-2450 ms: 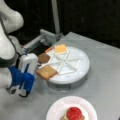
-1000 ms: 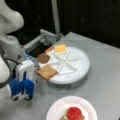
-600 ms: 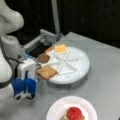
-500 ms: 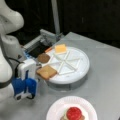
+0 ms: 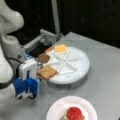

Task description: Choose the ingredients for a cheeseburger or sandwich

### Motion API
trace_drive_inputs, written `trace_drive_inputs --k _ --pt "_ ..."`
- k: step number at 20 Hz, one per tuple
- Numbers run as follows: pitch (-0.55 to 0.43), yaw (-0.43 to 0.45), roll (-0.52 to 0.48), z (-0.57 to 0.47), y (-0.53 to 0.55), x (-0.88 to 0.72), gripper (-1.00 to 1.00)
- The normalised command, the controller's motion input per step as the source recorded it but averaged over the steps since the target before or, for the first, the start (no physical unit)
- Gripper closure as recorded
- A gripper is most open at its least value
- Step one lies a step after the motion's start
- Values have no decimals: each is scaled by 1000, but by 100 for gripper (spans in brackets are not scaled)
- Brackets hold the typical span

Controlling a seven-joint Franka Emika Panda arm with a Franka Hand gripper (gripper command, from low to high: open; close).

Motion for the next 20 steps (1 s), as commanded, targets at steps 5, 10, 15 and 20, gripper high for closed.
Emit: trace_drive_inputs --k 5,10,15,20 --pt "-141 28 230 -126 -89 191 -100" --pt "-127 43 209 -116 -138 191 -100" --pt "-136 76 189 -98 -119 216 100" --pt "-127 61 176 -89 -94 256 100"
